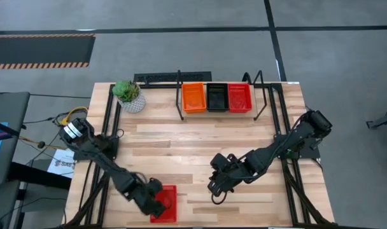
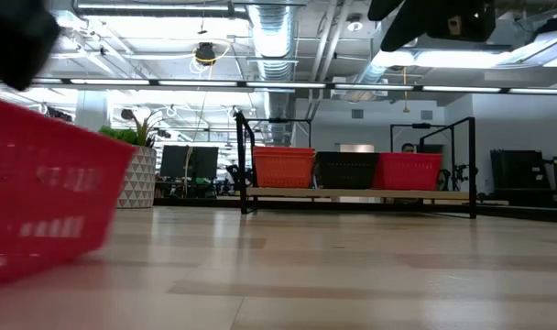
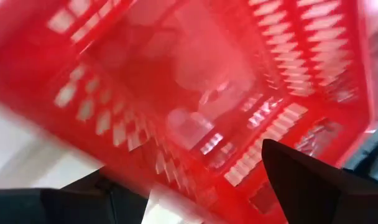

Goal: Stack baskets on shelf by color
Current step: Stack the red bin on top of the red stacked bins on the shelf

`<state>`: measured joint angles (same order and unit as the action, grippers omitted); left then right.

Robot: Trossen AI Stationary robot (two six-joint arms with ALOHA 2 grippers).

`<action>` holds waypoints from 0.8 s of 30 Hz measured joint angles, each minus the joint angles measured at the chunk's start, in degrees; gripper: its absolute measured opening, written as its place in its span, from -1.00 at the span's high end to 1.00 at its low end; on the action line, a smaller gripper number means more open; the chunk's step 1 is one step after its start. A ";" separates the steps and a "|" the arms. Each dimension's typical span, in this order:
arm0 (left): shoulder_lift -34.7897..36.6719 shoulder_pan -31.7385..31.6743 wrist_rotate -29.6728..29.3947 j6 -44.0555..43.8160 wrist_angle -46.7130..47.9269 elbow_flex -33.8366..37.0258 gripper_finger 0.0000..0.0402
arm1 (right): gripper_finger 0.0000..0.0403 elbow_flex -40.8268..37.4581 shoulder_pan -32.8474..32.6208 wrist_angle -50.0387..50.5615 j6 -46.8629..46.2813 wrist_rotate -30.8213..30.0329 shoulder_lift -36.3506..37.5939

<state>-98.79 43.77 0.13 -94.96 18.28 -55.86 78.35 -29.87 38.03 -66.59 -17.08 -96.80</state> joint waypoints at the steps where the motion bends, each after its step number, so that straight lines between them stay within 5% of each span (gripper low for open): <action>1: -0.18 -1.26 -0.05 2.01 -1.28 -0.03 -0.39 | 0.25 0.00 0.00 0.01 0.00 0.02 -0.01; 18: -0.26 -26.25 -5.55 27.01 -23.31 -0.02 -0.39 | 0.29 0.00 0.37 0.41 -7.38 -0.90 -0.01; 24: 3.64 -34.59 13.46 31.85 -18.77 -0.04 -0.39 | 0.31 0.00 -0.40 0.30 -8.86 -1.01 0.29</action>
<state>-95.15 9.18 13.59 -63.11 -0.49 -55.90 78.35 -30.27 38.33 -75.44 -18.09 -96.52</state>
